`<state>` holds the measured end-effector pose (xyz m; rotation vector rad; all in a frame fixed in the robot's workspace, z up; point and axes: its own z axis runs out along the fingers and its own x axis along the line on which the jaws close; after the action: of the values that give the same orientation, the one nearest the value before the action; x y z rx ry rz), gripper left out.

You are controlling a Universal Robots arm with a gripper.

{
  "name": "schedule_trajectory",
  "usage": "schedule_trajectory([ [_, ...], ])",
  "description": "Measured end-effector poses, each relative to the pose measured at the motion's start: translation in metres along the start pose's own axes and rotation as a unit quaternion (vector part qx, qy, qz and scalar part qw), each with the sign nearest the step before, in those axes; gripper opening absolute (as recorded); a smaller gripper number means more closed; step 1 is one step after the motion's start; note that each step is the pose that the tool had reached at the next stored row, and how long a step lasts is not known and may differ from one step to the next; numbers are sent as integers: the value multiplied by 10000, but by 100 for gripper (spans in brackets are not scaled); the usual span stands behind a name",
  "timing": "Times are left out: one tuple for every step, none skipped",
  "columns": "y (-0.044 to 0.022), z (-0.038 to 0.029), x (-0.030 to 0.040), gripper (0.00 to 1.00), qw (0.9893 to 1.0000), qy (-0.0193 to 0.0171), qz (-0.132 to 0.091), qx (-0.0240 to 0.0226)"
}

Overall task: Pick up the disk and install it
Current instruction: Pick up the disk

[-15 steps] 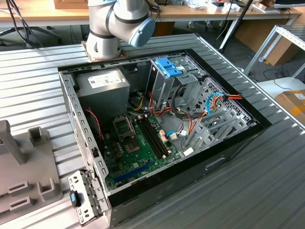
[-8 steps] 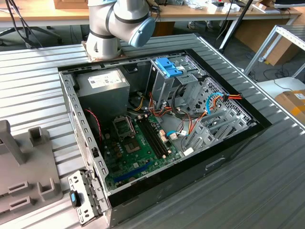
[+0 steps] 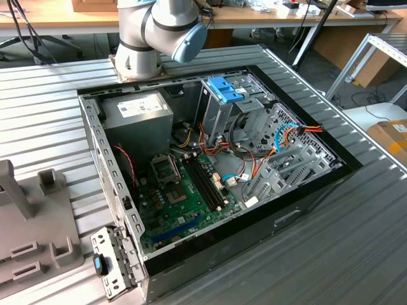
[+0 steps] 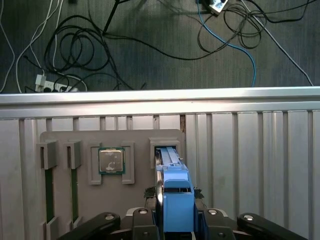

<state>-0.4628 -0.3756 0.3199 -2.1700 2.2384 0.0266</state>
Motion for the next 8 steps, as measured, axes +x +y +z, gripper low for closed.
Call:
schedule_trajectory([
  [0, -15, -1, 37, 10000, -1, -1, 1],
  [0, -35, -1, 37, 10000, -2, -3, 3],
  [0, -57, -2, 37, 10000, -1, -5, 2],
  [0, -83, -3, 37, 10000, -2, -8, 2],
  [-1, -115, -3, 37, 10000, -2, -12, 2],
  [-1, -143, -4, 37, 10000, -2, -16, 2],
  [-1, -192, -6, 37, 10000, -2, -24, 3],
  [-1, -248, -7, 37, 10000, -2, -32, 3],
])
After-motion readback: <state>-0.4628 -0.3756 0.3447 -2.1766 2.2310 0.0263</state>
